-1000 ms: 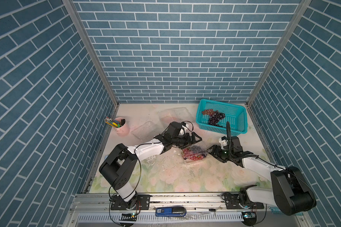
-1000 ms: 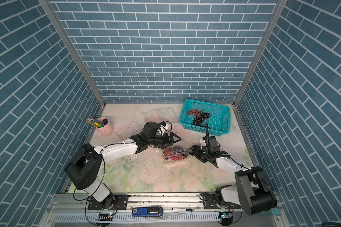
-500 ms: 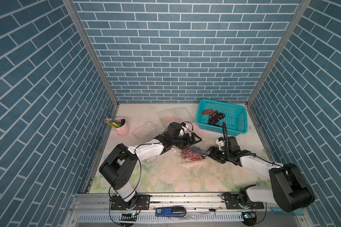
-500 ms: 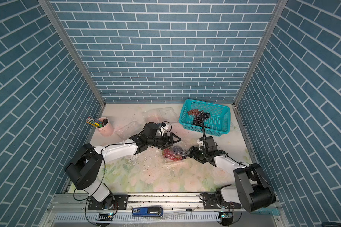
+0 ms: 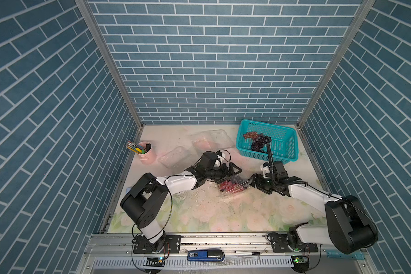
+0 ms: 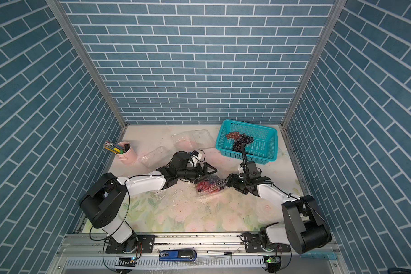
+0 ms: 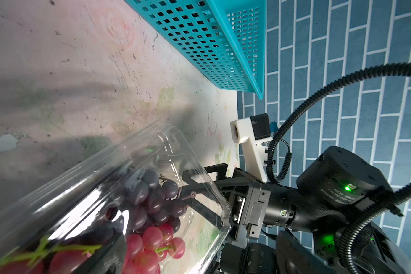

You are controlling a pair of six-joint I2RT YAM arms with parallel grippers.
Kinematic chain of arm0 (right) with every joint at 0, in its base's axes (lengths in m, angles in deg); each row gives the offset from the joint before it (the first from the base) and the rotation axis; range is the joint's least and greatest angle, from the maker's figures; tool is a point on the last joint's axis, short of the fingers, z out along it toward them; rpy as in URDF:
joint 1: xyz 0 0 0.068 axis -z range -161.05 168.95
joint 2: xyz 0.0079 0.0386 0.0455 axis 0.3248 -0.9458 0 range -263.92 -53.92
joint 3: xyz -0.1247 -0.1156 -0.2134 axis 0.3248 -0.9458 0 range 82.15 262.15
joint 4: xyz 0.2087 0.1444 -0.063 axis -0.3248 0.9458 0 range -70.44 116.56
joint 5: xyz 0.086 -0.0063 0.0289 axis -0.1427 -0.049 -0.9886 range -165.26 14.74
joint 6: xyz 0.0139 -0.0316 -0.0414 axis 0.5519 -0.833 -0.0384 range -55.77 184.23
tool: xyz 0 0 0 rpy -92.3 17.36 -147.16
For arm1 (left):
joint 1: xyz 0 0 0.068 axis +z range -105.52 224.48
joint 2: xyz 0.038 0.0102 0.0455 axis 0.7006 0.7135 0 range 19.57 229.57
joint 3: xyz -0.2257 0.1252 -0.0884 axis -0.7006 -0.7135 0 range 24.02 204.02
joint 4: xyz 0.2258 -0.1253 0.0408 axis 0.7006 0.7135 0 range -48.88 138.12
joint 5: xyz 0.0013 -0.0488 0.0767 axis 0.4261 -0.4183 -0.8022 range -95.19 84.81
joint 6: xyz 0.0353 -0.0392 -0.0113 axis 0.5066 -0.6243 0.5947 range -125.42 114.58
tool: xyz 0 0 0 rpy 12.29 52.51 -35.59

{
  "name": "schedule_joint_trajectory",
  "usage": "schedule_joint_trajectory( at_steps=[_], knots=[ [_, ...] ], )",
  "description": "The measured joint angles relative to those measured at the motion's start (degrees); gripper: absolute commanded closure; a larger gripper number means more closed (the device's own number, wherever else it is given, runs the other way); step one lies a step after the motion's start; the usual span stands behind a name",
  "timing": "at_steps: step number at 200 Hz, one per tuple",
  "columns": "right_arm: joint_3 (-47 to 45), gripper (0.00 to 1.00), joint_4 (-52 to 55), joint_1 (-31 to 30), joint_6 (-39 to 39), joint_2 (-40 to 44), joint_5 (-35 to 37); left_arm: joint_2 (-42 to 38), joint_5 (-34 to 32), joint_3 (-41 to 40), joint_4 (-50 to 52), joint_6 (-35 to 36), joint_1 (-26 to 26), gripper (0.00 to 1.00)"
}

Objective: Pack grapes into containers
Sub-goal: Close the packing box at the center of the board.

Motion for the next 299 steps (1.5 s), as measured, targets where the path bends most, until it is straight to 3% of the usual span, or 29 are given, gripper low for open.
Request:
schedule_joint_trajectory(
  at_steps=[41,102,160,218,299],
  knots=[
    [4.6,0.19,8.3,1.0,-4.3,4.1,4.8,0.0,0.0,0.0,0.2,0.0,0.0,0.01],
    [1.3,0.19,11.8,5.5,-5.4,9.4,6.1,0.0,0.0,0.0,1.1,0.4,0.0,0.00],
    [-10.0,0.24,-4.5,4.7,1.9,9.3,-5.1,0.0,0.0,0.0,1.7,1.2,0.0,0.00],
    [-15.2,0.37,-17.5,4.3,7.1,9.1,-10.0,0.0,0.0,0.0,1.9,1.6,0.0,0.00],
    [-18.1,0.42,-22.1,7.0,9.4,10.3,-14.0,-1.2,-0.3,1.3,6.9,3.7,0.0,0.00]
  ],
)
